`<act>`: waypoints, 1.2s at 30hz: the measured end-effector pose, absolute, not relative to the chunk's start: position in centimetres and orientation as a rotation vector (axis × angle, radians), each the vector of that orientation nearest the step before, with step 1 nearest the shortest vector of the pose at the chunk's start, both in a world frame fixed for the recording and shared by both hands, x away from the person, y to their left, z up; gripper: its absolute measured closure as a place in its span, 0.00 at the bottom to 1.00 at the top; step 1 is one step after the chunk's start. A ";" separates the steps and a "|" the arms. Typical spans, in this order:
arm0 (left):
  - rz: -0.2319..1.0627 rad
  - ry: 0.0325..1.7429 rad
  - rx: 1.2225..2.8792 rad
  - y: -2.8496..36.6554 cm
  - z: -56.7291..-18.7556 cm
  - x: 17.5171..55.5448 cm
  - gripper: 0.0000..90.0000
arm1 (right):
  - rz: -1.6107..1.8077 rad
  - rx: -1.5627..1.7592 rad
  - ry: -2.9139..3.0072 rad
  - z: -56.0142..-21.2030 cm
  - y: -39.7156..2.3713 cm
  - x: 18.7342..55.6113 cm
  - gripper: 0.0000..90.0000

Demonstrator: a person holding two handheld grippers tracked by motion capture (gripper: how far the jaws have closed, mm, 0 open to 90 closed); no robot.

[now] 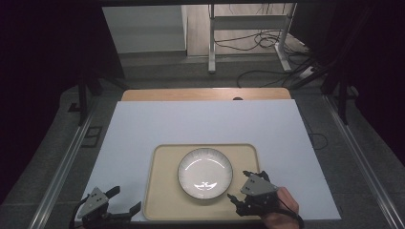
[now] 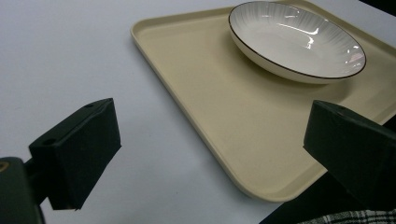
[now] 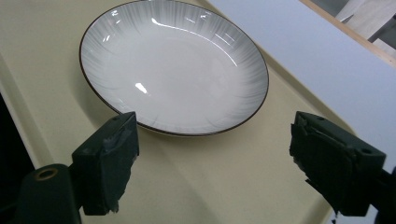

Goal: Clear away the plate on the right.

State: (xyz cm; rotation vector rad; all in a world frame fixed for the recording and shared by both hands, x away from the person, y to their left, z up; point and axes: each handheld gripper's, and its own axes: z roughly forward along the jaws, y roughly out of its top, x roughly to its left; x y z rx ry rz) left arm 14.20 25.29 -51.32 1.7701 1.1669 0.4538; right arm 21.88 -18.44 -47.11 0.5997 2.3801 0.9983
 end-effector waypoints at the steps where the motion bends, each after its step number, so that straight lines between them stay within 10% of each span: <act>1: 0.454 1.167 1.770 25.3 -51.3 14.2 0.04 | 1.007 0.608 2.377 -47.1 -18.7 21.9 0.17; 36: 0.449 1.168 1.772 25.3 -51.3 14.2 0.04 | 1.057 0.759 2.366 -47.8 -22.1 21.4 0.05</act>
